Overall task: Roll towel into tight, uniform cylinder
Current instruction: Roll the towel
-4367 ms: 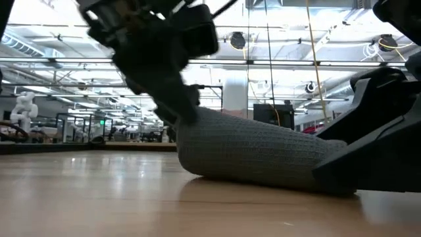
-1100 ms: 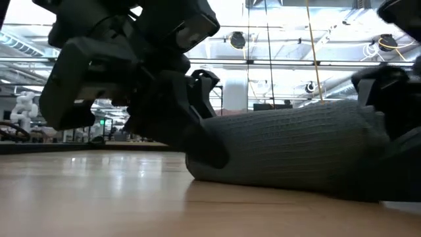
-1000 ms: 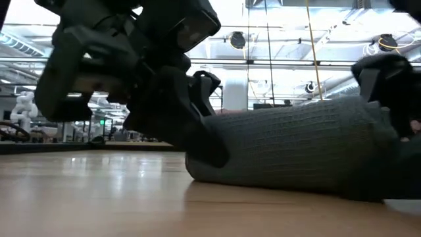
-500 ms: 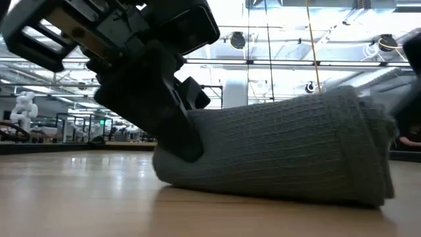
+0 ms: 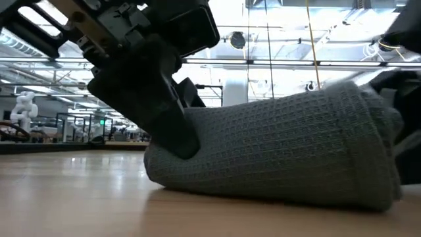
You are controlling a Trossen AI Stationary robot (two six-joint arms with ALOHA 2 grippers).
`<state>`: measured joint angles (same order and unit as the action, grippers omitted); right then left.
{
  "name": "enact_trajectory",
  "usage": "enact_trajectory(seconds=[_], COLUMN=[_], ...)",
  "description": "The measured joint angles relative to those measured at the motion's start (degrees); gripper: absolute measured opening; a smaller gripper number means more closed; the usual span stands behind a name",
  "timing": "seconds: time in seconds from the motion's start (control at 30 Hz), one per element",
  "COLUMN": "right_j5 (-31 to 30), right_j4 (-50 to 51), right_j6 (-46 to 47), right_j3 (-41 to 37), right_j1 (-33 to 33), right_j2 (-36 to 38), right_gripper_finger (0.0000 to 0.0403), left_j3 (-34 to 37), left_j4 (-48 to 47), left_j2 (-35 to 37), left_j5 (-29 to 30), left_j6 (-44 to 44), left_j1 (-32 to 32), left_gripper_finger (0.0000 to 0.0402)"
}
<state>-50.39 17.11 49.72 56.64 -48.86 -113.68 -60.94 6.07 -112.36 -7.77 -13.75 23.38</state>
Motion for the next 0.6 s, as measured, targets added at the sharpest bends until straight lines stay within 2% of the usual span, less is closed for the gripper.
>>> enact_trajectory(seconds=[0.1, 0.17, 0.33, 0.4, 0.5, 0.6], right_j5=[3.5, 3.2, -2.3, -2.5, 2.8, 8.4], right_j4=[-0.9, -1.3, -3.1, -3.7, -1.9, 4.1], right_j6=[-2.1, -4.6, -16.9, -22.7, -26.3, -24.3], right_j3=[-1.1, -1.7, -2.0, -1.9, -2.0, -2.2], right_j1=[3.2, 5.2, 9.4, 11.1, 12.6, 12.5], right_j2=[0.5, 0.5, 0.3, 0.6, 1.8, 4.9], right_gripper_finger=[0.0112, 0.0090, 0.0057, 0.0054, 0.0058, 0.0071], left_j3=[-0.1, -0.1, -0.2, -0.1, -0.1, -0.1], left_j4=[-2.1, -3.7, -5.4, -5.6, -6.0, -5.8], left_j2=[0.2, 0.3, 0.3, 0.3, 0.3, 0.2], left_j5=[2.5, 4.7, 7.5, 8.7, 10.8, 11.4], left_j6=[-3.2, -5.5, -11.6, -14.3, -19.3, -23.1], left_j1=[-0.1, -0.1, -0.1, -0.1, -0.1, -0.1], left_gripper_finger=[0.0069, 0.0069, 0.0070, 0.0070, 0.0070, 0.0070])
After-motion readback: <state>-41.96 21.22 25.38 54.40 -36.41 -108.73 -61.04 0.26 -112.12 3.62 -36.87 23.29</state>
